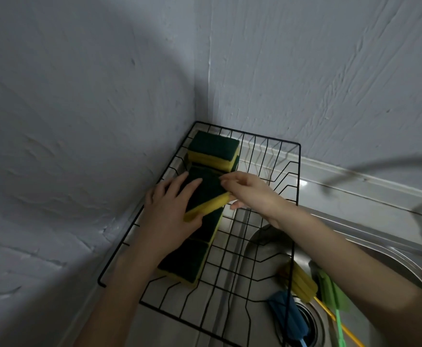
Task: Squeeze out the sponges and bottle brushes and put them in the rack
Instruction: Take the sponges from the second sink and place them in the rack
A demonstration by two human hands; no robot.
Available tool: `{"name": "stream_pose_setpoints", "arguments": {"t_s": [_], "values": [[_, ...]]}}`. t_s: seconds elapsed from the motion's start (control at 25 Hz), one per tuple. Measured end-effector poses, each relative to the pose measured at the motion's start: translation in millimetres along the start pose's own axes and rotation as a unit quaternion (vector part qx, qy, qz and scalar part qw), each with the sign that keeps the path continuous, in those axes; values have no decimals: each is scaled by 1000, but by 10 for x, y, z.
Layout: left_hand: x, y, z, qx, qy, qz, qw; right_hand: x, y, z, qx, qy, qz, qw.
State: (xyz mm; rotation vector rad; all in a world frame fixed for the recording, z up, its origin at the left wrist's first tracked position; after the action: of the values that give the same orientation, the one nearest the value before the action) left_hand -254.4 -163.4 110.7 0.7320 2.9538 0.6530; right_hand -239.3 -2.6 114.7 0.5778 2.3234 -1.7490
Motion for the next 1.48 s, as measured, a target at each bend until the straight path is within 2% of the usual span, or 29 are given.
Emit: {"name": "stream_pose_setpoints", "arguments": {"t_s": [0.16,0.4,0.6,0.76,0.88,1.08,1.32,1.48], "values": [[200,99,13,6,21,39,999,17,49,-27,79,38,21,996],[477,60,133,-15,19,73,997,144,165,12,110,94,39,989],[488,25,227,-14,33,76,996,222,235,50,73,95,36,992],[479,40,214,27,-10,69,997,152,198,-7,-6,92,31,995],[406,145,108,1,-12,56,998,-70,74,-101,-48,109,-24,993],[26,611,-180,-79,35,109,990,-689,-7,-421,-73,191,-115,972],[-517,1395,-121,-139,5,189,972,-1457,441,-798,-55,257,-76,962],[-942,1854,191,-161,-66,247,953,-1845,934,-1004,-72,272,-15,959]]}}
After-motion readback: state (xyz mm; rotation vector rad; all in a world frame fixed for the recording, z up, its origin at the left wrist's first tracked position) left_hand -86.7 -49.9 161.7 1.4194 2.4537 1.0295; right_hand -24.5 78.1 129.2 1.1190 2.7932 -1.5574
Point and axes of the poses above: each hand's wrist, its own x-axis towards the middle knuckle, its own z-axis out of the palm, y = z × x, the point moved 3 cm from there along x, towards the middle knuckle, and after that the axes turned 7 degrees about y, right-handed, at the moved point
